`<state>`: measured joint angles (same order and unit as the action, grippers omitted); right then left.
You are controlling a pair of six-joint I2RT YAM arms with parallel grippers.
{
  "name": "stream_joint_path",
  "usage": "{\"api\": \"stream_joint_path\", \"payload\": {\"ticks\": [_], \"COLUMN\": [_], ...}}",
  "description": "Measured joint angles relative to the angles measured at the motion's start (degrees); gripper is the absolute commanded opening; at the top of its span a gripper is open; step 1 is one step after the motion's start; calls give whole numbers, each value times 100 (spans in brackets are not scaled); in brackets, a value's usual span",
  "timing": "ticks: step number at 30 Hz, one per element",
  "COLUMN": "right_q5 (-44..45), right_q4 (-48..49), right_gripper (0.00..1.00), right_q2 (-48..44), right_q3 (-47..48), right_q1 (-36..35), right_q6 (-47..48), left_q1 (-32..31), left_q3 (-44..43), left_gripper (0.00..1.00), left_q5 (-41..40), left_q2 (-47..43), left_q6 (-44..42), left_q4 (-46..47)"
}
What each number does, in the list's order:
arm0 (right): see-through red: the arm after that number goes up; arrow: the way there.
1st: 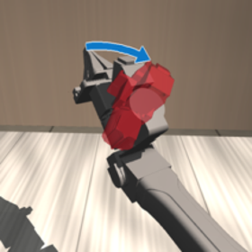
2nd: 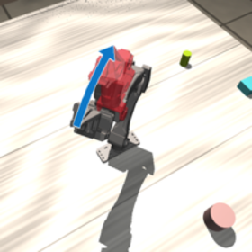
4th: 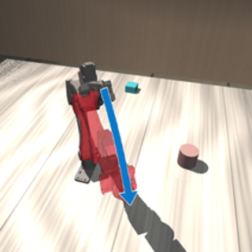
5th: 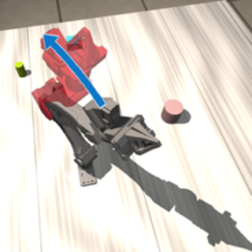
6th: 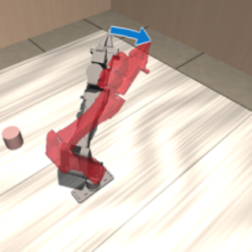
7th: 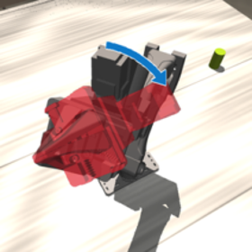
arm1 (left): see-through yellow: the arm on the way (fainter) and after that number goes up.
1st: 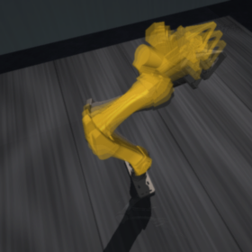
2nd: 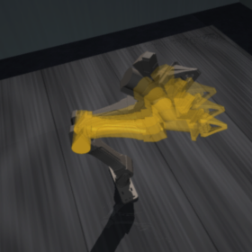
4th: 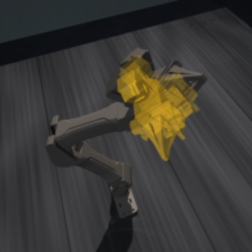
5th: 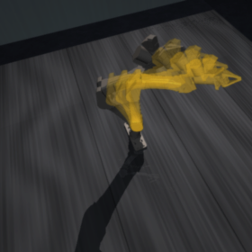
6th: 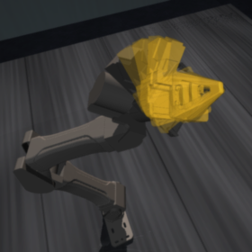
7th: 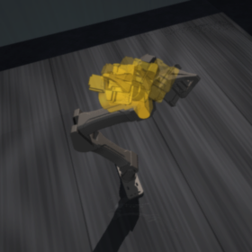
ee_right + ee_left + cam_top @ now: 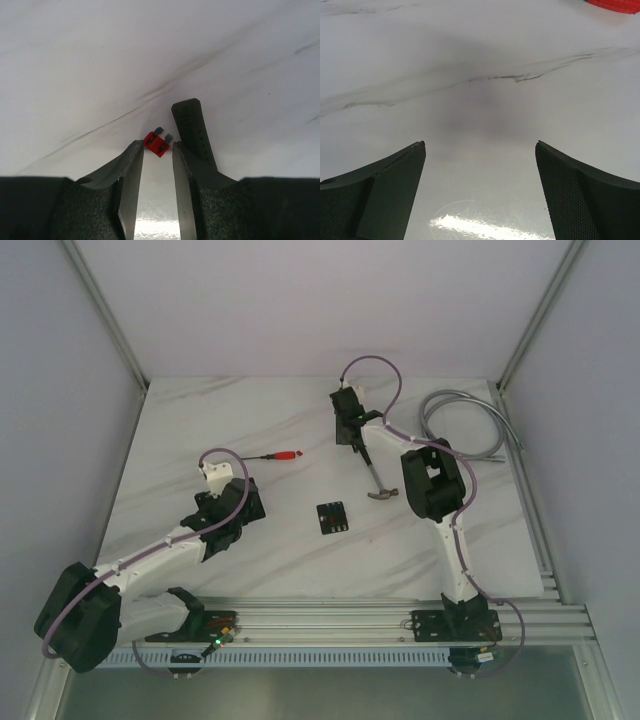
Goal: Snap on the fuse box
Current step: Pick up the fuse from the center of the board.
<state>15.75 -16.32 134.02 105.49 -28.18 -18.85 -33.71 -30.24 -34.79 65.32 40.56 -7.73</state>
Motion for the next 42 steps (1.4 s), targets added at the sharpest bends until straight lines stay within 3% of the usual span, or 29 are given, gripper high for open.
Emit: {"api": "stream_joint_path", "payload": {"ticks": [14,23,29,42], "right_q5": [210,251,243,35], "right_q4": [2,61,122,629], "right_gripper": [38,27,25,25], "right_q2": [107,170,168,-905], "right_q3": [129,192,149,-1613], "right_q1": [-57,-59,-81,-326], "right_q6": [7,24,142,584], "left_q1": [2,2,2,2], "left_q3": [0,0,0,0], "left_gripper": [100,100,100,100], "left_q5": [2,7,24,90], "left_q2": [0,26,59,61], "left_q6": [-15,-15,-15,-15], "left_q4": [2,7,22,39]}}
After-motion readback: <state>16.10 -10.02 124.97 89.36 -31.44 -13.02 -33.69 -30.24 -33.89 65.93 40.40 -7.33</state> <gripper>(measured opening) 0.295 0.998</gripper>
